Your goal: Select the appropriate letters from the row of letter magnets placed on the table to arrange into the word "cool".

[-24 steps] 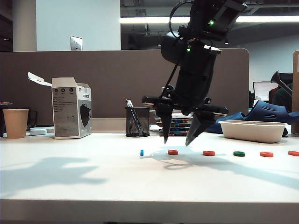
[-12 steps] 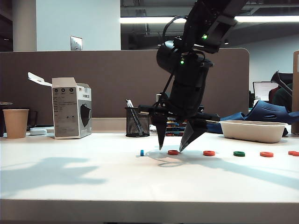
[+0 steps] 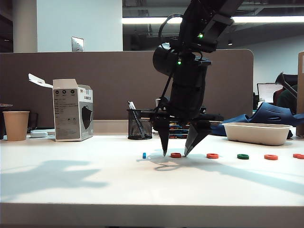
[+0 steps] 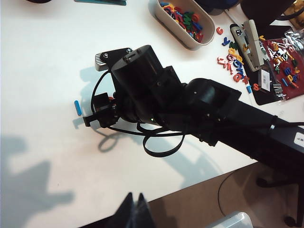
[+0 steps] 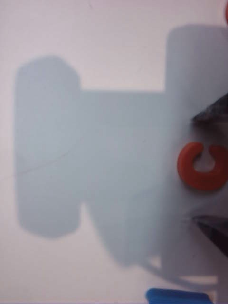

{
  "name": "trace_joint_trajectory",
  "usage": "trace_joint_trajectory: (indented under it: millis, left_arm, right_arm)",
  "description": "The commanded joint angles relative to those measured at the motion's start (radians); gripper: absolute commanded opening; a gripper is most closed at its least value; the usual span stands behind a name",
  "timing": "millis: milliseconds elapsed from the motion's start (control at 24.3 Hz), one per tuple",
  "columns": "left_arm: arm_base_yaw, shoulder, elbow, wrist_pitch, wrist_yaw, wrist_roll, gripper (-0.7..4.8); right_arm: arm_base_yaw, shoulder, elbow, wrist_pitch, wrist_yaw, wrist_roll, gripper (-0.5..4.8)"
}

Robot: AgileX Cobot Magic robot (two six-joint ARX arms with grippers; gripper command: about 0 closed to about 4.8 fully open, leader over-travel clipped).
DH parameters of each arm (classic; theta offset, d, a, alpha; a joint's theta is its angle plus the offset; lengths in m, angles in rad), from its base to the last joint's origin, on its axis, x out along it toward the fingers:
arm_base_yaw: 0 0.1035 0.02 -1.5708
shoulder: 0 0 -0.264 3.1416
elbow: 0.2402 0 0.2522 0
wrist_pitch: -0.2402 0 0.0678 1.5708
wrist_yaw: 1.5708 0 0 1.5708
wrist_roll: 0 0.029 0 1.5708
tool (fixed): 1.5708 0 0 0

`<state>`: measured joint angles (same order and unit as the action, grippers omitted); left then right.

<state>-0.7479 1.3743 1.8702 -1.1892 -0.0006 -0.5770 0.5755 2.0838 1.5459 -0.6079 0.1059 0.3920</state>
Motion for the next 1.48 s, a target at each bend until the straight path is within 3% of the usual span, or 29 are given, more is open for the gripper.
trace_joint_trajectory:
  millis: [41,493,1480]
  left_arm:
    - [0.001,-0.002,0.003,0.009,0.0,0.002,-0.04]
    - [0.001,-0.002,0.003,0.01,0.0,0.002,-0.04]
    - [0.001,-0.002,0.003,0.01,0.0,0.002,-0.04]
  right_arm:
    - [0.0,-0.001,-0.002,-0.021,0.005,0.001,2.47]
    - [0.006,0.0,-0.003,-0.04,0.005,0.0,2.41]
    - [0.006,0.0,-0.003,-0.016,-0.004,-0.001,1.46]
